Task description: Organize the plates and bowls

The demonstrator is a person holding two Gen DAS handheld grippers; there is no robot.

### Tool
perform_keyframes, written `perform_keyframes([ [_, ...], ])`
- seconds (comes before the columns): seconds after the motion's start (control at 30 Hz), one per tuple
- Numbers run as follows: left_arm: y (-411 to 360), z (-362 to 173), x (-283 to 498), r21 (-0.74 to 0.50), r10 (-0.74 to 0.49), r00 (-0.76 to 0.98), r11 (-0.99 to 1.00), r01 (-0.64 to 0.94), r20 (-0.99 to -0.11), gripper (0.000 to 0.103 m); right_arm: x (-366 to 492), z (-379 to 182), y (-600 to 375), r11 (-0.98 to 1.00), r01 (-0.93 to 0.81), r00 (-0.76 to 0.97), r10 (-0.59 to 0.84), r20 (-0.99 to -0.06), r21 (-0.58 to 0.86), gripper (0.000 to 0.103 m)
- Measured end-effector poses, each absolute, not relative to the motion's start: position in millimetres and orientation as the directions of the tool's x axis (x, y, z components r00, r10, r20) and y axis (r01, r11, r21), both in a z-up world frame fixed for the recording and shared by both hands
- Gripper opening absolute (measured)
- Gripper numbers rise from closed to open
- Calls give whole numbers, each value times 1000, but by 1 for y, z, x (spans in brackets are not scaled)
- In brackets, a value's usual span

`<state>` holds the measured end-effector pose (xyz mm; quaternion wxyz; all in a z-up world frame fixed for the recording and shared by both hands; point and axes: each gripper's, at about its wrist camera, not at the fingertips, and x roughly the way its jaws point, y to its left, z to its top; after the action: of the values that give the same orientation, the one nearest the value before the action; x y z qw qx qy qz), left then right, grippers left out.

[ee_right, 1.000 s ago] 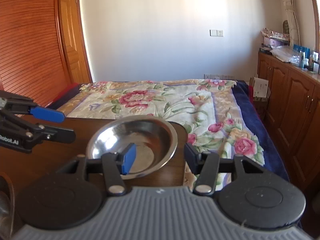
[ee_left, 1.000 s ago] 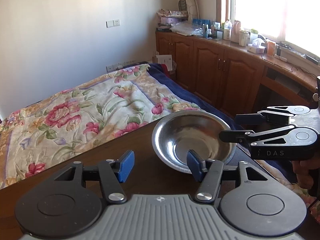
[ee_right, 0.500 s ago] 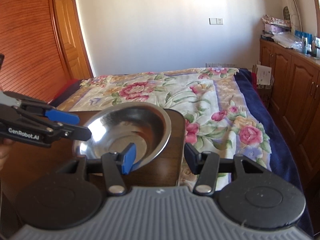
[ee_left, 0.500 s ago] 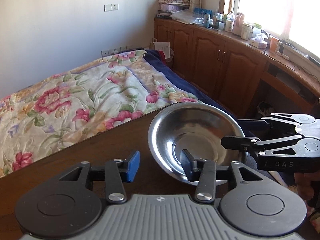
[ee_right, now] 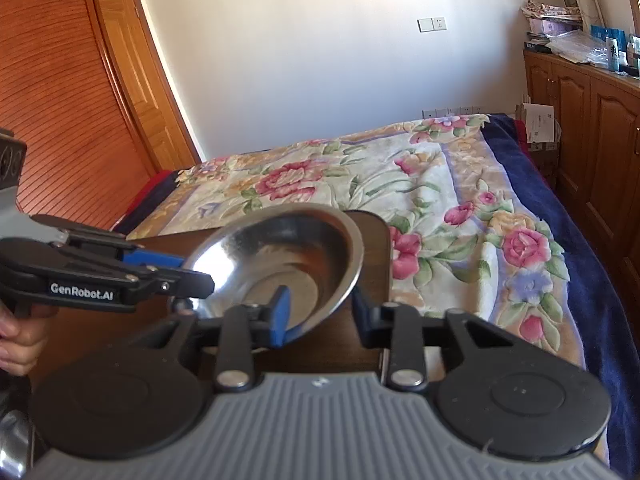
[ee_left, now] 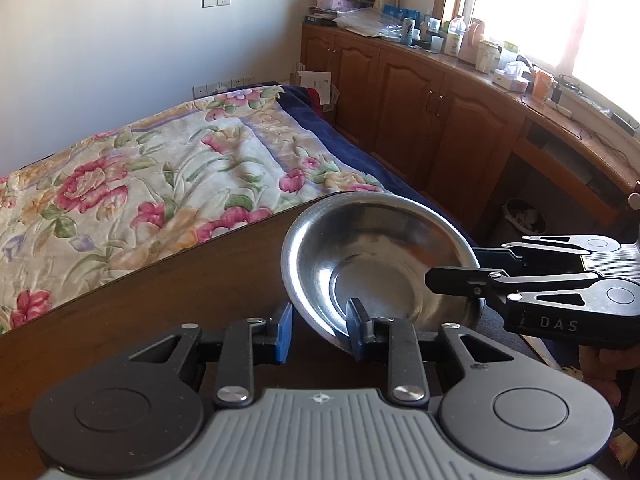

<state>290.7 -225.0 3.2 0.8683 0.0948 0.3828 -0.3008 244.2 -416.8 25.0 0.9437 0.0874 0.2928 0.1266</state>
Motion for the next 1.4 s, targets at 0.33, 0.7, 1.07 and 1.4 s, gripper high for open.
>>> perform_keyframes([
  [0.33, -225, -3, 297, -65, -438, 518, 806, 588, -735, 29, 246, 30, -416, 956, -186, 801, 282, -528, 228, 26],
  [0.7, -217, 14, 287, -77, -456, 538, 809, 583, -709, 28, 241, 38, -413, 954, -191, 806, 287, -517, 232, 26],
  [1.07, -190, 51, 249, -75, -476, 585, 813, 577, -657, 28, 219, 70, -394, 956, -215, 824, 288, -489, 201, 26],
  [1.4, -157, 74, 215, -99, -499, 603, 814, 572, -622, 28, 196, 90, -376, 951, -243, 820, 306, -483, 190, 26],
])
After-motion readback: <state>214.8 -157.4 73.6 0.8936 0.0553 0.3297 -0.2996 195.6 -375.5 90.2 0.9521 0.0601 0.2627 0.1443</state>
